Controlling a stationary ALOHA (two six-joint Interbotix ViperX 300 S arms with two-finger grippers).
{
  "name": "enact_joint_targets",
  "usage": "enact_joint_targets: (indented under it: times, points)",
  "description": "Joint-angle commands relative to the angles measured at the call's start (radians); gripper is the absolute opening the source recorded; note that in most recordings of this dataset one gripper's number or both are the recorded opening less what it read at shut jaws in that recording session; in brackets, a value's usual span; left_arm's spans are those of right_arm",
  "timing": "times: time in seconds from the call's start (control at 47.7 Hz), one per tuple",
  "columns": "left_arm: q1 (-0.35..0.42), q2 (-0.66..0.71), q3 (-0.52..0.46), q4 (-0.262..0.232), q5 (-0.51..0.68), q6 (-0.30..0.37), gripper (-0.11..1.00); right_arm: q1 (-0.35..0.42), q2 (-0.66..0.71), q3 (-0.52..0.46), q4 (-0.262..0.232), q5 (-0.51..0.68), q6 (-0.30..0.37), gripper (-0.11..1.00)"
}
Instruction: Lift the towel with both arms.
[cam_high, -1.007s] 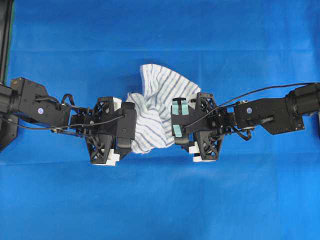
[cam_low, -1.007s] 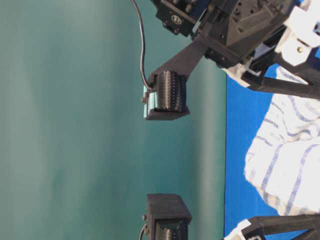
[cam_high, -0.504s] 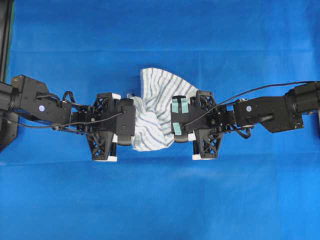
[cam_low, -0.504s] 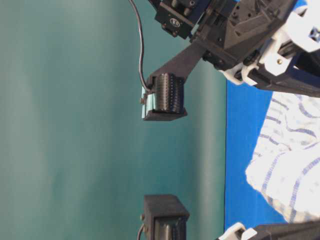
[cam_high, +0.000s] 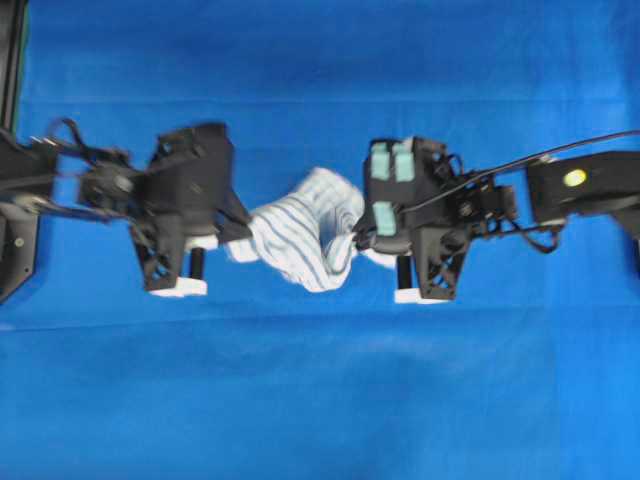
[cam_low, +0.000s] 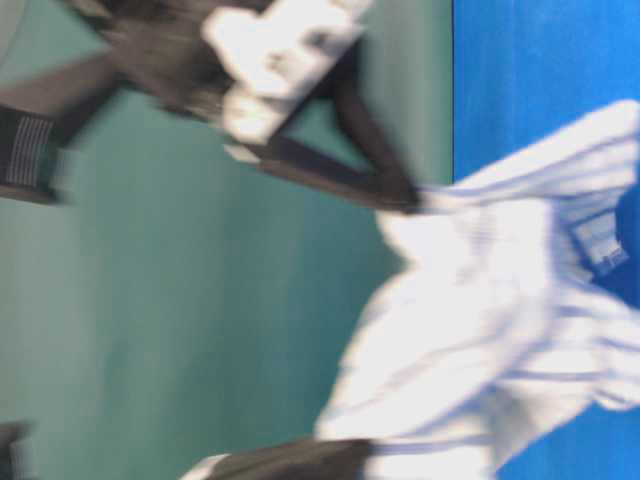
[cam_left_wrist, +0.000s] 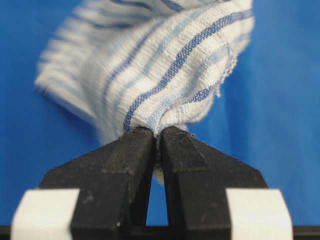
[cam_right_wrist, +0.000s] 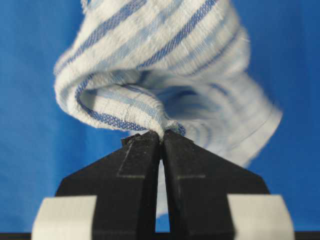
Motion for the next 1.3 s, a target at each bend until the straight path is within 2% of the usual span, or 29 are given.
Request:
enact_joint_targets:
  times: [0.0,0.336,0.462,0.671,0.986,1.28]
  points:
    - [0.011,-0.077,-0.052,0.0,0.044,0.005,0.02,-0.002,-0.072,-0.055,-0.012,0.046,-0.005,0.03]
    - [0.081,-0.247,-0.206,0.005,0.224,0.009,0.02,-0.002,-0.195,-0.258,-0.101,0.265,-0.015,0.03]
    - [0.084,-0.285,-0.261,0.003,0.255,0.009,0.02,0.0,-0.212,-0.341,-0.112,0.328,-0.018,0.03]
    - [0.084,-0.321,-0.331,0.005,0.258,0.011,0.02,0.002,-0.225,-0.422,-0.112,0.399,-0.02,0.03]
    - [0.084,-0.29,-0.356,0.006,0.268,0.014,0.02,0.006,-0.227,-0.428,-0.11,0.408,-0.021,0.03]
    - [0.084,-0.255,-0.368,0.005,0.285,0.089,0.05,0.006,-0.227,-0.419,-0.109,0.41,-0.023,0.03]
